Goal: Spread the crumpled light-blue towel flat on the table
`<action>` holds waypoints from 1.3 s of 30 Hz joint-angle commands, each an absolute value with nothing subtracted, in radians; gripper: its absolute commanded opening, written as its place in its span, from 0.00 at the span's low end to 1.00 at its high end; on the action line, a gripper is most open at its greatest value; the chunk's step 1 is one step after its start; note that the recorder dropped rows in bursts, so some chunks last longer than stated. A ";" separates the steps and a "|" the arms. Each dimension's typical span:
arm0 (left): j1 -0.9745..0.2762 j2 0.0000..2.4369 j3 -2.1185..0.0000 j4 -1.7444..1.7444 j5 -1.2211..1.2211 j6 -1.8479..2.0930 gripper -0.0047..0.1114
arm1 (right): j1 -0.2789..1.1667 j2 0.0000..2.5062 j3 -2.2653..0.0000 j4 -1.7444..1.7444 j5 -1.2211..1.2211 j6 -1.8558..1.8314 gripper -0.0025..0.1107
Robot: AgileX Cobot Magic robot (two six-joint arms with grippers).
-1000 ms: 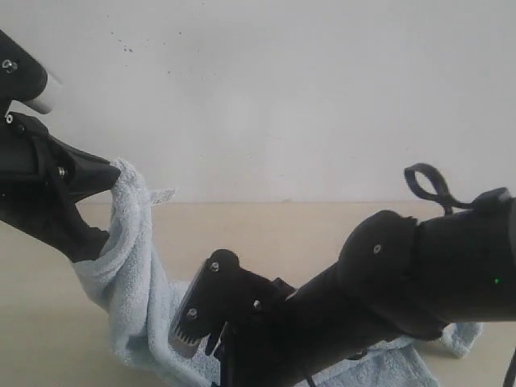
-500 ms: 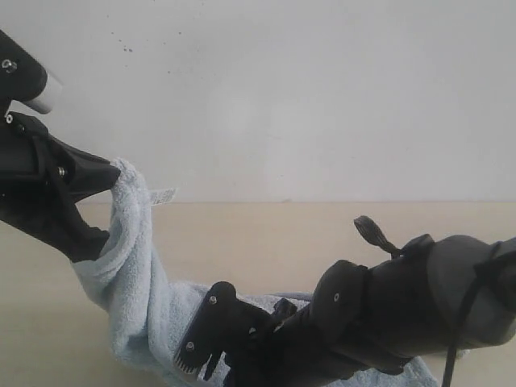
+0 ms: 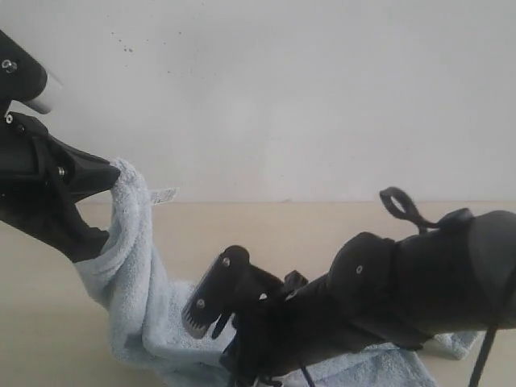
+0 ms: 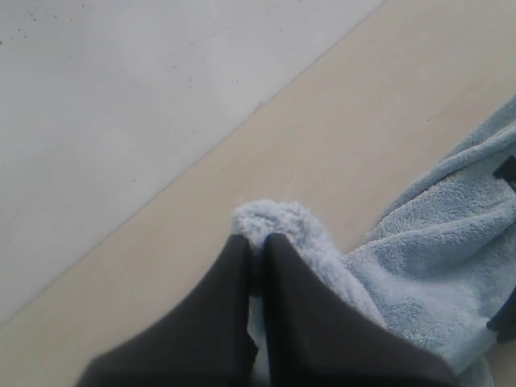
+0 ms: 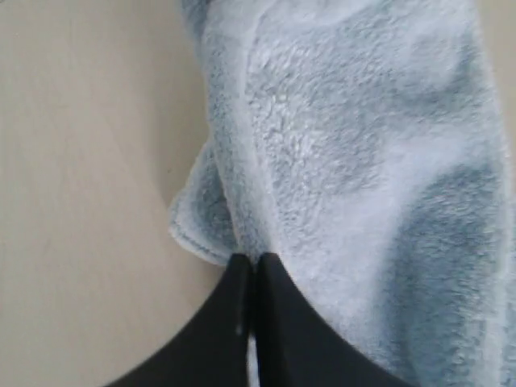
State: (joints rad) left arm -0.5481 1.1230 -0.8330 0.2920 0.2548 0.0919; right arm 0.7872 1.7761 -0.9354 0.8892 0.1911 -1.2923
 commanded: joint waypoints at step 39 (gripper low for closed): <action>-0.545 0.593 -0.832 0.306 0.187 0.136 0.08 | 0.137 0.928 -1.161 0.561 0.505 -1.038 0.02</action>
State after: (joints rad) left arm -0.5481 0.6509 -0.8330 0.2863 0.2013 0.1290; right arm 0.1418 0.9684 -1.1352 0.5882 0.5129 -1.0494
